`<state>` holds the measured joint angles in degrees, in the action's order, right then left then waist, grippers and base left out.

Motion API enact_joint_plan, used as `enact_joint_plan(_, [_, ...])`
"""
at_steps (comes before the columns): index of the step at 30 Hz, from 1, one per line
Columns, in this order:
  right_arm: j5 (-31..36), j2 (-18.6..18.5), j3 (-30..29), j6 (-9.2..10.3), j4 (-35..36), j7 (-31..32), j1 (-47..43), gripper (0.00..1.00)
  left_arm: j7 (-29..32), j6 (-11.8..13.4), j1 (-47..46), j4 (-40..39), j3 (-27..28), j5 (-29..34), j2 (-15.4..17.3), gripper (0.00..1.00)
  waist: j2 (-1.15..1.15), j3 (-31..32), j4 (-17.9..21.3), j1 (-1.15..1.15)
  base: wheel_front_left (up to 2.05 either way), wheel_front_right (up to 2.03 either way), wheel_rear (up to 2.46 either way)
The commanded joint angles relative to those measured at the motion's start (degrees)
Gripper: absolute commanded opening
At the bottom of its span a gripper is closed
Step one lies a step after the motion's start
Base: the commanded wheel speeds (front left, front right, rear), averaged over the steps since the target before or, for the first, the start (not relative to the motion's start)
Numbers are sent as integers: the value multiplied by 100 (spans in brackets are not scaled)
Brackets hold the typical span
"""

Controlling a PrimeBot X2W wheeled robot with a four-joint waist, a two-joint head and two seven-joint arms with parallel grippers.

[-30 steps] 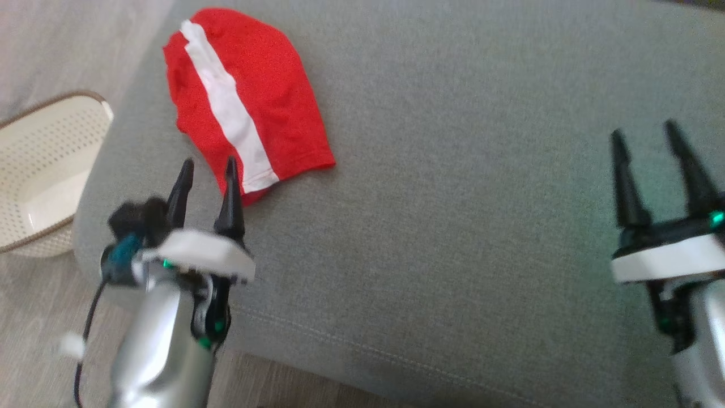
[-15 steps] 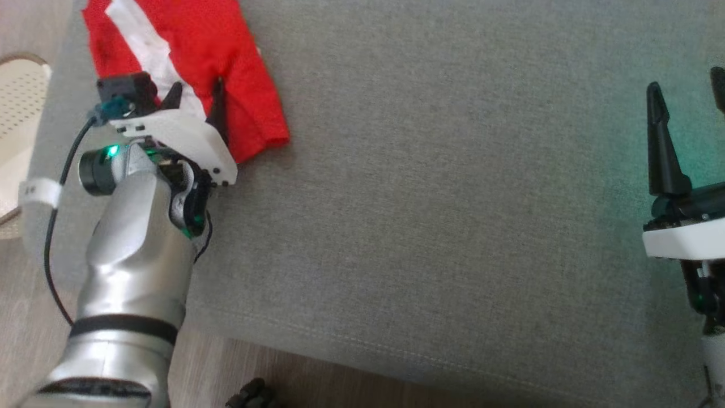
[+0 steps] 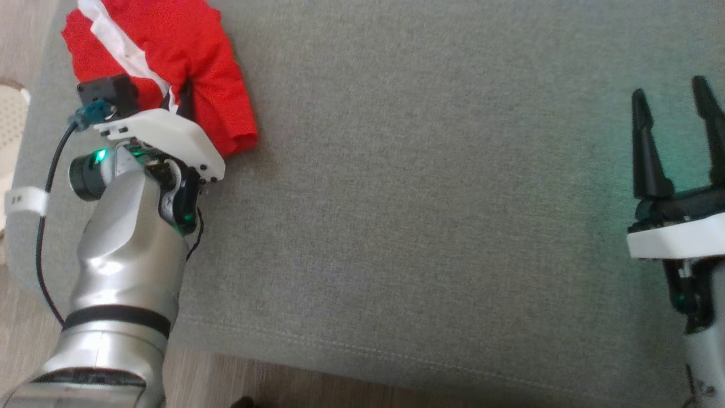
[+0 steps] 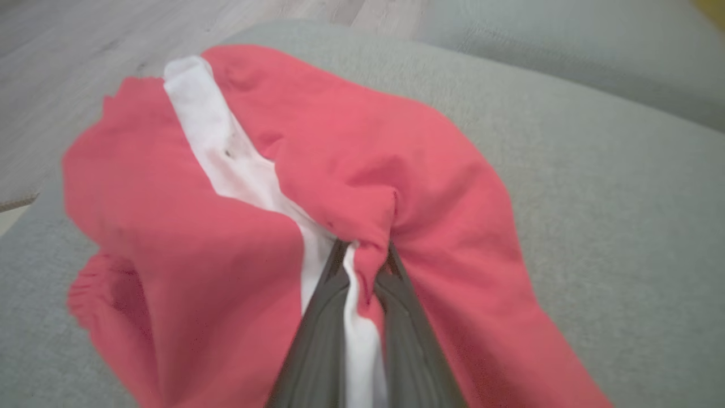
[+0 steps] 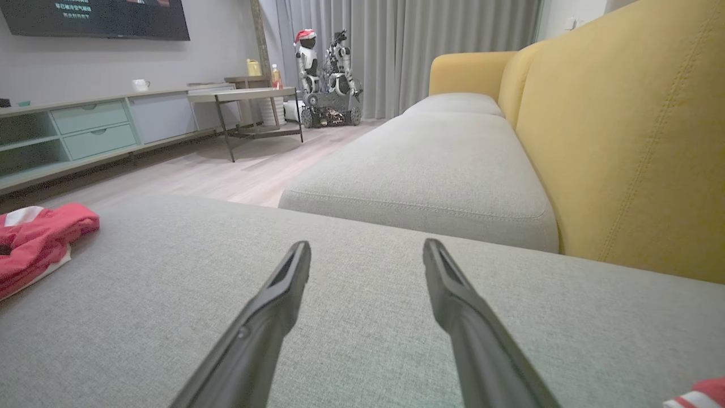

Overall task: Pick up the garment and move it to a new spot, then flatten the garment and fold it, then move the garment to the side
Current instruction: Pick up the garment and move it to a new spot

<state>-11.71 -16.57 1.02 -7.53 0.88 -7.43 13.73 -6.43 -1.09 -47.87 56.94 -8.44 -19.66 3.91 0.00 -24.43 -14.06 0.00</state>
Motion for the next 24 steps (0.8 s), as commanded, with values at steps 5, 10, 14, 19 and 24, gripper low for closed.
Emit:
enact_joint_plan(5, [-25,182,219,4,-170,-205,26,100,-387,-188,168,-399,232,-225,149,0,0,547,191,0,0,0,0])
enact_joint_plan(10, [-17,364,343,4,-475,-351,38,100,-442,-253,391,-802,100,-310,26,0,0,914,389,0,0,0,0])
enact_joint_plan(14, [-13,474,452,4,-650,-433,108,100,-306,-251,529,-1212,-181,-354,-62,0,0,1096,596,0,0,0,0])
enact_joint_plan(19, [-31,568,590,4,-850,-533,242,100,-53,-6,725,-1981,-1073,-1027,-100,0,0,1218,972,0,0,0,0])
enact_joint_plan(24, [-62,596,653,4,-979,-608,367,100,-36,686,788,-2585,-2289,-1791,-101,0,0,1209,1314,0,0,0,0])
